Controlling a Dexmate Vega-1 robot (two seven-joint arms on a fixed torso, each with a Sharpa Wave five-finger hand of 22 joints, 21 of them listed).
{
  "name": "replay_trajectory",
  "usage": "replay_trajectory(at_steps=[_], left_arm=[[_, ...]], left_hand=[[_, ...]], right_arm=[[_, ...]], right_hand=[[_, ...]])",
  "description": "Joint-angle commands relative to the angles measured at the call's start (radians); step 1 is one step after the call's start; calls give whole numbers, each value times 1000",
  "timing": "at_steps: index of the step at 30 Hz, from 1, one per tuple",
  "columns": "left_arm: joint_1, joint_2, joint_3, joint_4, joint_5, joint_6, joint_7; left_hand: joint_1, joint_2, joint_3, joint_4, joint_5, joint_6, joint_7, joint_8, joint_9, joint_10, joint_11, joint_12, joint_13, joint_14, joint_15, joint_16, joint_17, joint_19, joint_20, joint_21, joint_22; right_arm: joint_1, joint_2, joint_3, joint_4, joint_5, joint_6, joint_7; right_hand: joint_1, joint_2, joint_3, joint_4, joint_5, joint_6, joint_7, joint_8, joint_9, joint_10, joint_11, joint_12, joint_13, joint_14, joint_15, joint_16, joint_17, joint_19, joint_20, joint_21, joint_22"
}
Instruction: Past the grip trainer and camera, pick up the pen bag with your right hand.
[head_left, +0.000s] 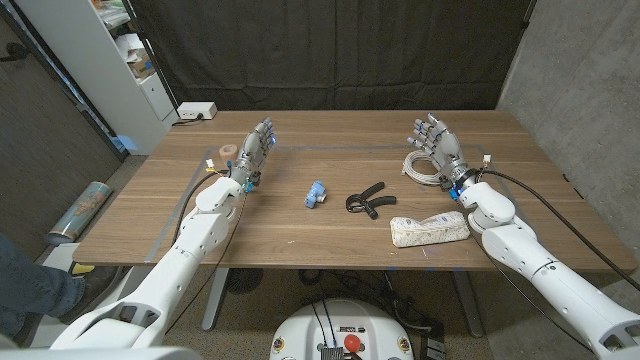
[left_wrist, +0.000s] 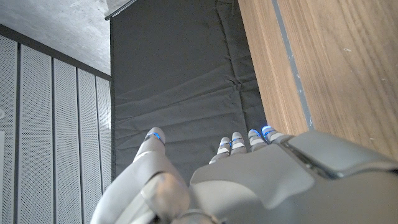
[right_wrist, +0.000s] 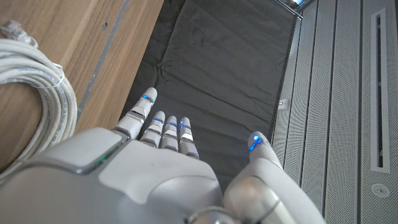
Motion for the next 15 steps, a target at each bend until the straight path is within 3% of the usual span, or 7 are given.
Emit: replay_trajectory(at_steps=[1, 15], left_arm=[[-5, -2, 13, -9, 7, 16, 10], [-4, 3, 17, -10, 14, 19, 20]], left_hand=[[3, 12, 9, 0, -2, -2, 3, 4, 4, -4, -1, 4, 3, -13, -1, 5, 6, -22, 5, 0, 3], [5, 15, 10, -2, -5, -2, 2, 3, 4, -5, 0, 4, 3, -14, 0, 5, 6, -26, 8, -2, 3]], right_arm=[[-43, -21, 22, -21, 17, 25, 13], [-83, -71, 38, -74, -2, 22, 13]], right_hand=[[6, 1, -3, -5, 5, 3, -6, 6, 1, 6, -5, 7, 4, -8, 2, -1, -1, -7, -3, -5, 5], [8, 2, -4, -6, 6, 7, -9, 7, 1, 10, -6, 9, 5, -7, 0, 0, -4, -3, -4, -9, 5]])
